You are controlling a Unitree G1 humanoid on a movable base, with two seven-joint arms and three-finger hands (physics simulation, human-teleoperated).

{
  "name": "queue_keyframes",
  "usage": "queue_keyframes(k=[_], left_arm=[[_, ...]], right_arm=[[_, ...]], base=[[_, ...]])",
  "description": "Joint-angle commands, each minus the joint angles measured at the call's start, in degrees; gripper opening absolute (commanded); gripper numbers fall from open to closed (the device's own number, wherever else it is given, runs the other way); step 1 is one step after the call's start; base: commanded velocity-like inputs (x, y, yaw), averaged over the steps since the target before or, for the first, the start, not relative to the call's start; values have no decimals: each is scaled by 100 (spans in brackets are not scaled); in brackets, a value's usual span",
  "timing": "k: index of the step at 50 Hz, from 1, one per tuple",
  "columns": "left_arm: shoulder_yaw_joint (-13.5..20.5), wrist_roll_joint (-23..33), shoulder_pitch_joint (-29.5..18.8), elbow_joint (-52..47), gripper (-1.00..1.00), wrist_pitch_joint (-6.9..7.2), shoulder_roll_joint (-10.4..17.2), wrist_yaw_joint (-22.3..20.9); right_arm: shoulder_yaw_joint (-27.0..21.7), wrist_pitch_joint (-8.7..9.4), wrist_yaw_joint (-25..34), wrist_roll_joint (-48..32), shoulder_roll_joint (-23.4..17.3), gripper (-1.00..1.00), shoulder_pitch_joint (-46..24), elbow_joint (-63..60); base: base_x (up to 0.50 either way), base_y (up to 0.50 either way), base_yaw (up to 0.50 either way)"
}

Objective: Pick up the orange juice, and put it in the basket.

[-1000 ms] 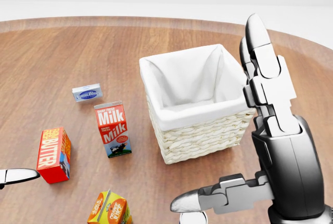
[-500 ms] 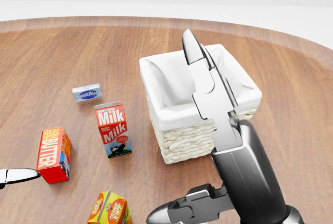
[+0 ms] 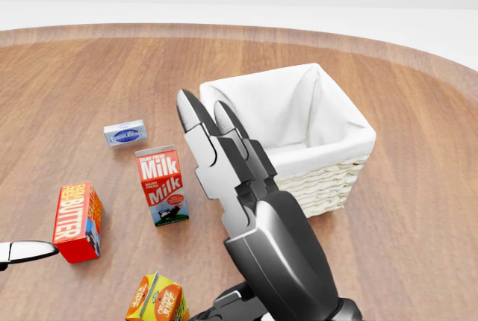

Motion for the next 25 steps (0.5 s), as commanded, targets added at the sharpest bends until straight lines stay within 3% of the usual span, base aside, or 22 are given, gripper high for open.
queue_keyframes(k=[1, 25], left_arm=[[1, 5, 17, -17, 100, 0, -9, -9], [7, 31, 29, -77, 100, 0, -27, -28]], right_arm=[[238, 0, -121, -108, 8, 100, 43, 496], [358, 0, -388, 1, 43, 100, 60, 1648]], base=[[0, 0, 0], [0, 0, 0]])
